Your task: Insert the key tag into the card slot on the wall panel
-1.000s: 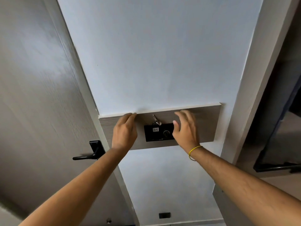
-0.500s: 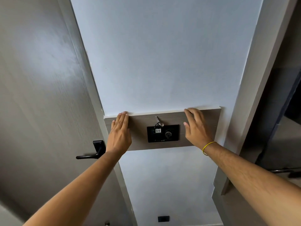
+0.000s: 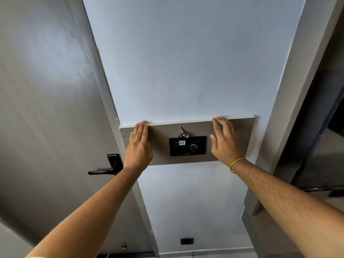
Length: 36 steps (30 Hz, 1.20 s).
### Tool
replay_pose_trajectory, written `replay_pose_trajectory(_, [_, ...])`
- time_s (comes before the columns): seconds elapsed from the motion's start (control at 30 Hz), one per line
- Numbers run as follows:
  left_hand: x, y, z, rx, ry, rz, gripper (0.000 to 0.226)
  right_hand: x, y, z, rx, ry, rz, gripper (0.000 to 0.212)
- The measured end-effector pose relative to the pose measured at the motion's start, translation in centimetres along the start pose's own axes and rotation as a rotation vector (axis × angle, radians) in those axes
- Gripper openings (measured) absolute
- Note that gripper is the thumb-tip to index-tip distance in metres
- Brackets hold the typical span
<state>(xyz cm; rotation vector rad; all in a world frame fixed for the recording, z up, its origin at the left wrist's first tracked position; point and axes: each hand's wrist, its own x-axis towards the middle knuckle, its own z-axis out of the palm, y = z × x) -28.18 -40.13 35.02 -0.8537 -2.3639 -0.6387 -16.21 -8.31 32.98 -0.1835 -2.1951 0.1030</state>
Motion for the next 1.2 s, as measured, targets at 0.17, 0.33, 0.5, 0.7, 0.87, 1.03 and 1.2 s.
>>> replay_pose_trajectory(0.17, [-0.6,-0.2,0.3,0.002,0.006,-0.005,0.073,-0.8,-0.7,0.5,0.034,0.008,0.016,0.060])
replay_pose_trajectory(0.33, [-0.7,-0.3,0.3,0.008,0.017,-0.003,0.075,-0.9,-1.2,0.4,0.031,0.018,0.026,0.060])
replay_pose_trajectory(0.5, [-0.7,-0.4,0.5,0.013,0.011,-0.002,0.077,-0.9,-1.4,0.1,0.039,0.014,0.040,0.061])
replay_pose_trajectory(0.7, [-0.9,-0.5,0.9,0.030,0.027,-0.011,0.080,-1.0,-1.9,0.1,0.030,0.039,0.041,0.061])
replay_pose_trajectory(0.87, [-0.8,-0.9,0.9,0.040,0.013,-0.002,0.083,-1.2,-2.1,-0.1,0.013,0.012,0.058,0.066])
replay_pose_trajectory(1.03, [-0.4,0.3,-0.1,0.033,-0.043,-0.057,0.084,-0.9,-2.9,-0.9,-0.019,-0.044,0.089,0.069])
replay_pose_trajectory(1.2, [0.8,2.5,-1.4,-0.025,-0.005,-0.075,0.083,0.7,-4.0,-2.3,-0.039,-0.071,0.029,0.082])
